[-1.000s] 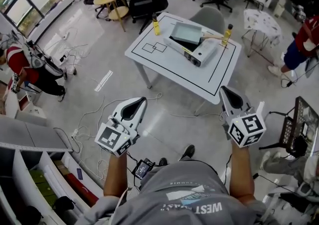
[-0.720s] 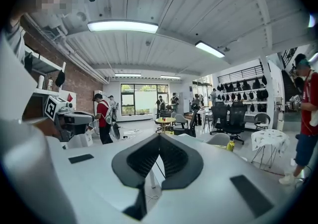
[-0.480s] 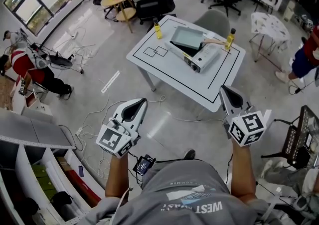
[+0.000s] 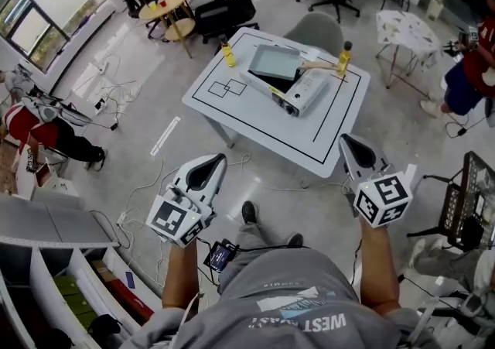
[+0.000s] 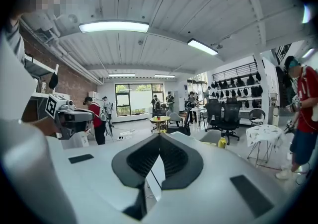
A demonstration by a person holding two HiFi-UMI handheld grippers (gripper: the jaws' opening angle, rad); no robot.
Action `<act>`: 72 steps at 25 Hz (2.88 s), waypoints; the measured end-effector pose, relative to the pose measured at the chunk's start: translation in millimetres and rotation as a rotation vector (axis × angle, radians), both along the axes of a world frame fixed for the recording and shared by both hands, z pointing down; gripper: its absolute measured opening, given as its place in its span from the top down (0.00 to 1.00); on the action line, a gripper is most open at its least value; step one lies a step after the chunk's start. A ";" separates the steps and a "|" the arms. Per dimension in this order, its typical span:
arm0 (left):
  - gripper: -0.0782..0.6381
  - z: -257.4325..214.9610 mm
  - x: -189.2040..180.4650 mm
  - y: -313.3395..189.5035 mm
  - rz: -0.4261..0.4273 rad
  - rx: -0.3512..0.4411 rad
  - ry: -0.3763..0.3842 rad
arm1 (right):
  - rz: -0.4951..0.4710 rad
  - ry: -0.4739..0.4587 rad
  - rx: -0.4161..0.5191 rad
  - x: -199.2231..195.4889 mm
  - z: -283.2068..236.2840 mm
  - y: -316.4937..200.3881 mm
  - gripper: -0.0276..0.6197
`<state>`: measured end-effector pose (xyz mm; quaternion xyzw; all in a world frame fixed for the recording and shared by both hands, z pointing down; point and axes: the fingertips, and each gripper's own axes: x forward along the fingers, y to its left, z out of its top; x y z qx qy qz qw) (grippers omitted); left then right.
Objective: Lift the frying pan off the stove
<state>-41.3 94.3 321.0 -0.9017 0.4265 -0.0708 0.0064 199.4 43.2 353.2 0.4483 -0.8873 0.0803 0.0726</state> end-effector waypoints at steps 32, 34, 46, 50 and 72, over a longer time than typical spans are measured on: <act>0.89 4.7 -35.3 -218.1 0.406 -0.001 0.098 | 0.421 0.075 -0.022 -31.5 -4.7 -103.2 0.94; 0.89 4.4 -44.5 -226.9 0.409 0.000 0.101 | 0.431 0.079 -0.024 -37.7 -5.4 -110.8 0.94; 0.89 16.5 -104.6 -262.7 0.389 0.005 0.141 | 0.446 0.123 -0.030 -75.9 -5.8 -147.7 0.94; 0.89 19.9 -122.7 -267.9 0.351 -0.004 0.159 | 0.425 0.130 -0.036 -88.4 -3.8 -160.3 0.94; 0.89 25.3 -176.6 -299.4 0.179 -0.032 0.138 | 0.314 0.090 -0.058 -109.0 10.8 -247.6 0.94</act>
